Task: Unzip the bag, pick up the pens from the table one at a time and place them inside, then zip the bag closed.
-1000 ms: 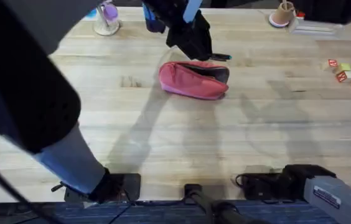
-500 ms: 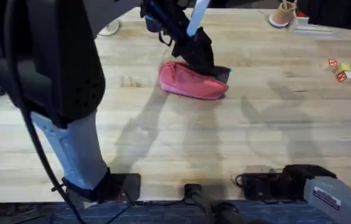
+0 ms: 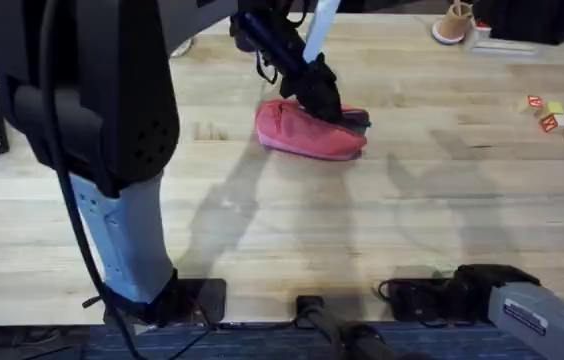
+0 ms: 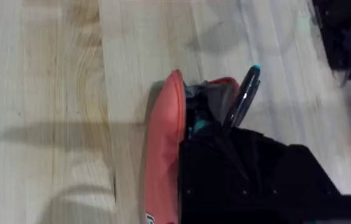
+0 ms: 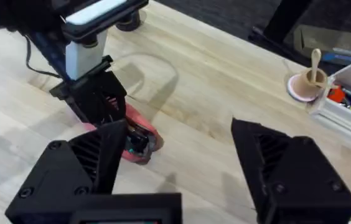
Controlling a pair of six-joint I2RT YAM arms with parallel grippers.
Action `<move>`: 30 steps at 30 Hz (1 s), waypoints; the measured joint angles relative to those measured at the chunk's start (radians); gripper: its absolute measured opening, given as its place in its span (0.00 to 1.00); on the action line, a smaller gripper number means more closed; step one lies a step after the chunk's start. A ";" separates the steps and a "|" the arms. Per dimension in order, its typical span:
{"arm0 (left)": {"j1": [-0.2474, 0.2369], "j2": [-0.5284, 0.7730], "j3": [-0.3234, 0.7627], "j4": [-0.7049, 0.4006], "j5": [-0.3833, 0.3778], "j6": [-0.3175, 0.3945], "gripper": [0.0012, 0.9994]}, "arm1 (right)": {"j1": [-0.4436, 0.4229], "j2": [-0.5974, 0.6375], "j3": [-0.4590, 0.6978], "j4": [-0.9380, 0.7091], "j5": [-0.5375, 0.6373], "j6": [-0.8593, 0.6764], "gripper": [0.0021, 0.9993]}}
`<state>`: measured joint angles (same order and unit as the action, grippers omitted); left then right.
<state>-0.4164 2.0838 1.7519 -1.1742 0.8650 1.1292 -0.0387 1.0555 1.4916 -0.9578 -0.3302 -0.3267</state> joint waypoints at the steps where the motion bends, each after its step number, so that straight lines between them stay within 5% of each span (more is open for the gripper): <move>1: 0.000 0.000 0.000 0.007 -0.001 -0.026 0.04 | 0.000 0.007 0.000 0.000 0.000 0.000 1.00; 6: 0.000 0.000 0.000 0.054 -0.003 -0.165 0.04 | 0.000 0.029 0.000 0.000 0.000 0.000 1.00; 12: -0.008 0.000 0.000 0.055 -0.033 -0.252 0.04 | 0.000 0.029 0.000 0.007 0.000 0.000 1.00; 22: -0.073 0.000 0.000 0.038 -0.220 -0.361 0.04 | 0.000 0.029 0.000 0.007 0.000 -0.003 1.00; 30: -0.075 0.000 0.000 0.003 -0.392 -0.448 0.04 | 0.000 0.029 0.000 0.007 0.000 -0.003 1.00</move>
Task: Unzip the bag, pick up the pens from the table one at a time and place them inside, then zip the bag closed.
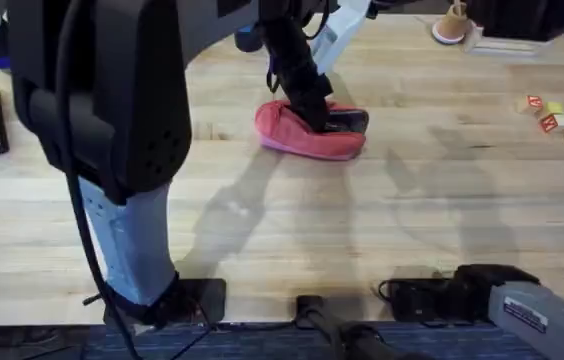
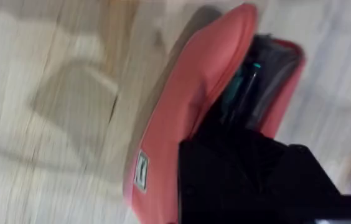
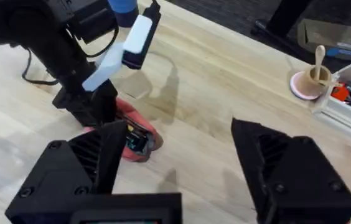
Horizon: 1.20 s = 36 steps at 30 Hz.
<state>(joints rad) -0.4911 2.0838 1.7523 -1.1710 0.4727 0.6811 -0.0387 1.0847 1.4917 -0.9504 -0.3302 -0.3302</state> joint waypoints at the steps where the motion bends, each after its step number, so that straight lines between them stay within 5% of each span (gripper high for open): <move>1: 0.000 0.000 0.000 -0.003 -0.020 -0.008 0.04 | 0.000 0.000 0.000 0.000 0.000 0.000 1.00; 11: -0.001 0.000 0.003 -0.006 -0.126 -0.062 0.04 | 0.000 0.000 0.000 0.000 0.000 0.000 1.00; 13: -0.001 0.000 0.003 -0.003 -0.130 -0.062 0.28 | 0.000 0.000 0.000 0.000 0.000 0.000 1.00; 17: -0.001 0.000 0.003 0.014 -0.134 -0.062 0.93 | 0.000 0.000 0.000 0.000 0.000 0.000 1.00; 18: -0.001 0.000 0.003 0.012 -0.138 -0.066 0.97 | 0.000 0.000 0.000 0.000 0.000 0.000 1.00; 36: 0.008 -0.018 0.003 0.007 -0.154 -0.057 0.99 | 0.000 0.016 0.000 0.000 0.000 0.000 1.00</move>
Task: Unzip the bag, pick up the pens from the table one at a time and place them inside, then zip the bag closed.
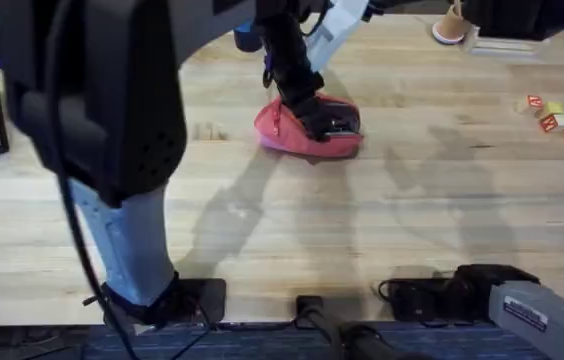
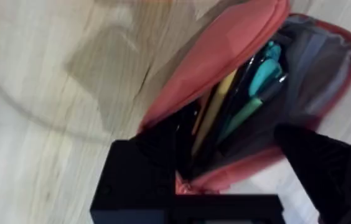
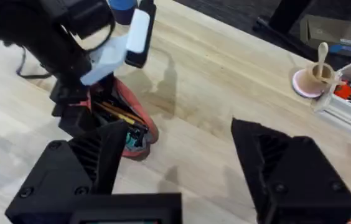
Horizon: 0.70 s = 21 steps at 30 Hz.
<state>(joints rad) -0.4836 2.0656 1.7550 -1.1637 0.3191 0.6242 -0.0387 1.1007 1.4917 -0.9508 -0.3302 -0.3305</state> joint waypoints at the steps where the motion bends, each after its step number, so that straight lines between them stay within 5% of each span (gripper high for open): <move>1: 0.006 -0.017 0.000 -0.004 -0.003 0.003 0.99 | 0.000 0.000 0.000 0.000 0.000 0.000 1.00; 12: 0.136 -0.283 0.002 -0.130 -0.033 0.138 0.99 | 0.000 0.000 0.000 0.000 0.000 0.000 1.00; 21: 0.217 -0.341 0.002 -0.214 -0.012 0.241 1.00 | 0.014 0.000 0.000 -0.010 0.000 0.000 1.00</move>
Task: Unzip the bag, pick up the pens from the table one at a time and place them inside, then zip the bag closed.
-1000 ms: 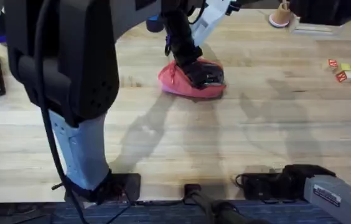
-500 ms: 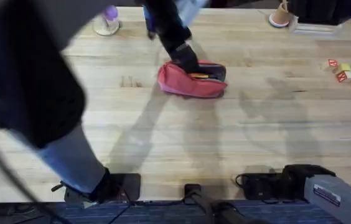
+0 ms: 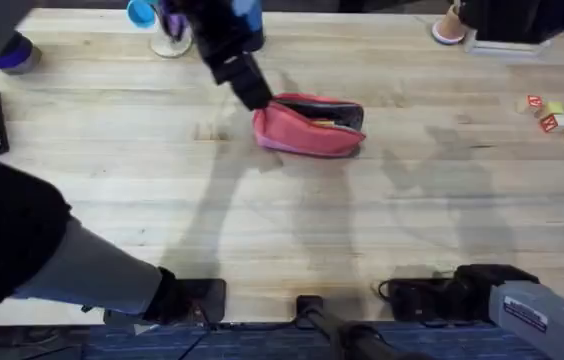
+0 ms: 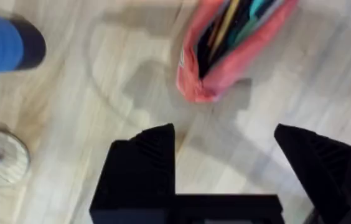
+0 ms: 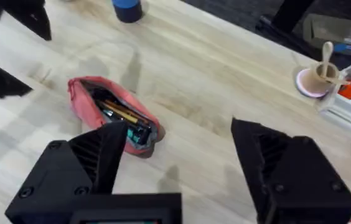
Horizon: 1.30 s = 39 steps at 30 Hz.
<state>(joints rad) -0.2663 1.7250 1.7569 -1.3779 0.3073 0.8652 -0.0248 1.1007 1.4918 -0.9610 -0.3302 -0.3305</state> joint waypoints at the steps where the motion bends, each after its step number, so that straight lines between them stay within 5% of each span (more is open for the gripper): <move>1: 0.020 -0.005 0.000 -0.020 0.013 0.021 1.00 | 0.005 0.001 0.000 -0.004 0.000 0.000 1.00; 11: 0.253 -0.083 -0.026 -0.089 0.172 0.244 1.00 | 0.144 0.056 0.000 -0.018 0.000 0.000 1.00; 21: 0.489 -0.110 -0.296 -0.041 0.337 0.476 1.00 | 0.290 0.128 0.000 0.013 0.000 0.040 1.00; 31: 0.626 -0.110 -0.527 0.149 0.458 0.585 1.00 | 0.501 0.259 0.000 0.133 0.004 0.135 1.00; 39: 0.627 -0.110 -0.634 0.219 0.543 0.735 1.00 | 0.631 0.362 0.000 0.223 0.135 0.333 1.00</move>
<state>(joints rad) 0.3604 1.6154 1.1233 -1.1589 0.8505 1.6001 0.6067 1.4623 1.4918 -0.7383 -0.1949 0.0025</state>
